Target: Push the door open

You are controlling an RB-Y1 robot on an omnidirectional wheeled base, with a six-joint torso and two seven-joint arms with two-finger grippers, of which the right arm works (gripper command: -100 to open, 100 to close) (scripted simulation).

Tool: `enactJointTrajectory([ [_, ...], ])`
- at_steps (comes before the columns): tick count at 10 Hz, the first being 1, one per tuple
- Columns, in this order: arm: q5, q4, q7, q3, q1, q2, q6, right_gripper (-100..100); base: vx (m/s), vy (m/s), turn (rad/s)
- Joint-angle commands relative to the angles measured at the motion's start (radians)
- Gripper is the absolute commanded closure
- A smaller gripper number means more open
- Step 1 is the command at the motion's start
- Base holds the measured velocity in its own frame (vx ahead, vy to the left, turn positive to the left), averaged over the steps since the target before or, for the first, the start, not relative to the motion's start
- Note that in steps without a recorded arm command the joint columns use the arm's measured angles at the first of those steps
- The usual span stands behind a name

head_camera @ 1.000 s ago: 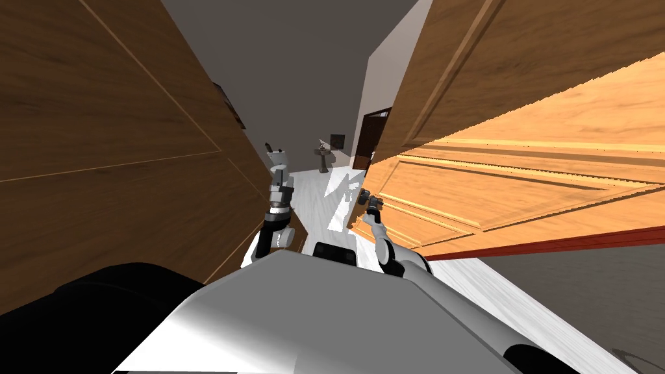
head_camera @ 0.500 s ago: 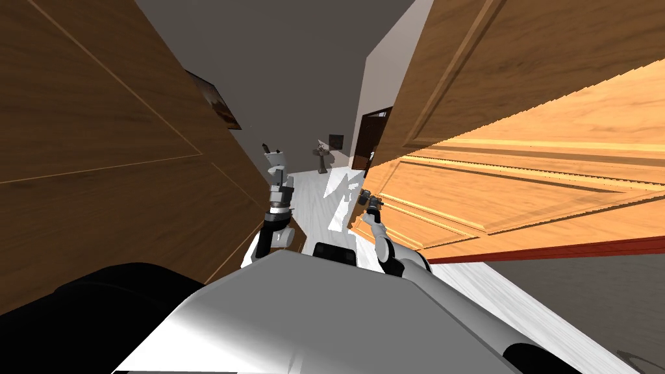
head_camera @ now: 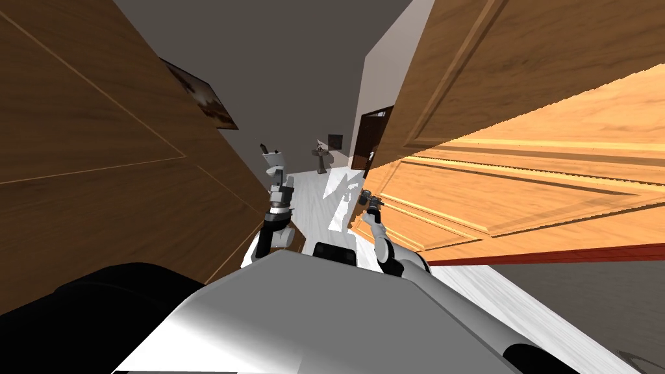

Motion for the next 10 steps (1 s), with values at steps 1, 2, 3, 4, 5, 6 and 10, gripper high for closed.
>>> enactJointTrajectory([
  [1, -0.001, -0.029, 0.004, -0.008, 0.011, -0.01, -0.006, 100, 0.017, -0.004, -0.003],
  [2, -0.001, -0.029, 0.004, -0.008, 0.011, -0.01, -0.006, 100, 0.007, -0.01, 0.001],
  [3, -0.001, -0.029, 0.004, -0.008, 0.011, -0.01, -0.006, 100, -0.002, -0.006, 0.007],
  [4, -0.001, -0.029, 0.004, -0.008, 0.011, -0.01, -0.006, 100, 0.0, 0.0, 0.0],
  [5, -0.011, -0.026, 0.033, -0.032, 0.005, -0.004, -0.016, 100, 0.075, 0.009, -0.052],
  [6, -0.011, -0.026, 0.033, -0.032, 0.005, -0.004, -0.016, 100, 0.1, 0.019, -0.068],
  [10, -0.034, -0.021, 0.102, -0.09, -0.009, 0.031, -0.039, 100, 0.161, 0.016, -0.08],
])
